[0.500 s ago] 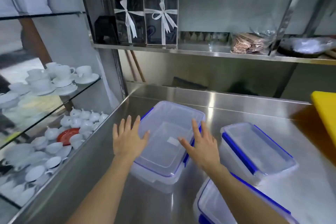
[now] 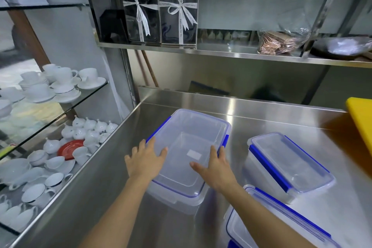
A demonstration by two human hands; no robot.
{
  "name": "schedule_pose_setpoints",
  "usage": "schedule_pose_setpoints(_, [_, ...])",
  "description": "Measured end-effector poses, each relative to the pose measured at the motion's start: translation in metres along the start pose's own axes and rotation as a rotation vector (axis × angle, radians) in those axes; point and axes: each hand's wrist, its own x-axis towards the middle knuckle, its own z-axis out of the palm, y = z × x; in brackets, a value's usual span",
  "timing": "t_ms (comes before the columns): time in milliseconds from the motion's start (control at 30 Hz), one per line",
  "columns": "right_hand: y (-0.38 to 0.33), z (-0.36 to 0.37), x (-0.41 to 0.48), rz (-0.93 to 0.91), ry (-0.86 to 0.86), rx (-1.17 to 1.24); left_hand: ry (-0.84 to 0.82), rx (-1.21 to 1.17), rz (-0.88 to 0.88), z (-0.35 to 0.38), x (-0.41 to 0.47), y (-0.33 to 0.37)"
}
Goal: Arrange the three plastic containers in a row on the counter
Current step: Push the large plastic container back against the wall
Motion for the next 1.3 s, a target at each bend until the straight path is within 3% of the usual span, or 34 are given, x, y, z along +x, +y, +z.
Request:
schedule_pose_setpoints(233, [0.009, -0.030, 0.018, -0.084, -0.036, 0.189, -0.108, -0.068, 0.006, 0.000, -0.009, 0.025])
schedule_pose_setpoints(333, [0.018, -0.050, 0.032, 0.011, -0.070, 0.106, -0.292, -0.174, 0.119, -0.006, -0.009, 0.027])
schedule_pose_setpoints(400, [0.021, -0.055, 0.033, 0.017, -0.034, -0.014, -0.505, -0.242, 0.174, -0.013, -0.006, 0.022])
schedule_pose_setpoints(467, [0.021, -0.057, 0.028, -0.080, -0.039, -0.149, -0.673, -0.202, 0.227, -0.018, -0.001, 0.017])
schedule_pose_setpoints(533, [0.022, -0.055, 0.022, -0.209, -0.172, -0.228, -0.713, -0.090, 0.287, -0.018, 0.004, 0.016])
schedule_pose_setpoints(633, [0.026, -0.051, 0.017, -0.332, -0.354, -0.455, -0.685, -0.015, 0.339, -0.015, 0.010, 0.018])
schedule_pose_setpoints(733, [0.029, -0.054, 0.024, -0.373, -0.367, -0.602, -0.618, -0.027, 0.390, -0.008, 0.015, 0.021])
schedule_pose_setpoints(1000, [0.037, -0.068, 0.059, -0.304, -0.288, -0.452, -0.213, -0.193, 0.498, 0.008, 0.027, 0.041])
schedule_pose_setpoints(1300, [0.041, -0.066, 0.087, -0.278, -0.164, -0.496, -0.170, -0.064, 0.475, 0.024, 0.045, 0.074])
